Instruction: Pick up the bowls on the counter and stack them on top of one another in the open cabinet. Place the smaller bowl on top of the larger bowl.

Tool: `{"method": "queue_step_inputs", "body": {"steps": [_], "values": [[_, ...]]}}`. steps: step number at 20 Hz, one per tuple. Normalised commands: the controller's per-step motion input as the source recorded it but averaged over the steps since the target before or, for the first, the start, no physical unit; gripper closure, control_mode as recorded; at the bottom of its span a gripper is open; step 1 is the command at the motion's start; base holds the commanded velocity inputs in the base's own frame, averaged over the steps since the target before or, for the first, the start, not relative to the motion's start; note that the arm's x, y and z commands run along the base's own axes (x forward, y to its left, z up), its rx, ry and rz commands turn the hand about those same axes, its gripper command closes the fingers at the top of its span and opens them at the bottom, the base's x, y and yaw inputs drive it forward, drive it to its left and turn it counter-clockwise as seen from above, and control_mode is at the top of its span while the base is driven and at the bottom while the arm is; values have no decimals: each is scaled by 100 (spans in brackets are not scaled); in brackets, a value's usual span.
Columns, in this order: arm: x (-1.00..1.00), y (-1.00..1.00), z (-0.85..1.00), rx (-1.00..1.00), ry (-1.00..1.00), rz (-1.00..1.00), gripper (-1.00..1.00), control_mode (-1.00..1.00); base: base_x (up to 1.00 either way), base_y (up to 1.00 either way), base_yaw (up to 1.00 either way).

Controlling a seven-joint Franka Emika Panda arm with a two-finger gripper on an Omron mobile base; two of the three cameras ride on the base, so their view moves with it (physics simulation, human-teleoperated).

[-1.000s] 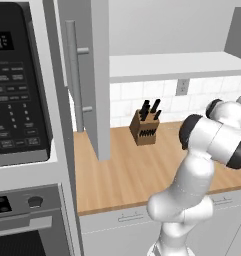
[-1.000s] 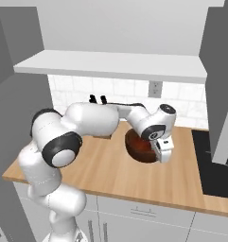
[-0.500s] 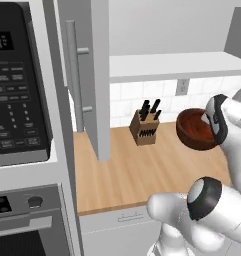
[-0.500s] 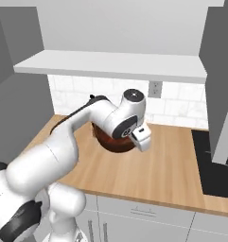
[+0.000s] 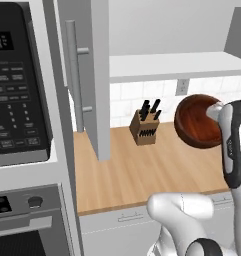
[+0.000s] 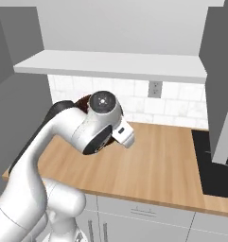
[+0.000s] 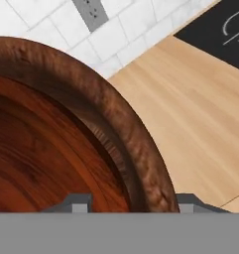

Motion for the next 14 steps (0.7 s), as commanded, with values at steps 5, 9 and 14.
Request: {"method": "queue_step_inputs", "body": {"steps": [5, 9, 14], "values": [[-13, 0, 100, 12, -25, 4, 100, -100, 0, 0, 0], [24, -2, 100, 15, -14, 0, 100, -100, 0, 0, 0], [70, -6, 100, 23, -3, -4, 100, -100, 0, 0, 0]]}}
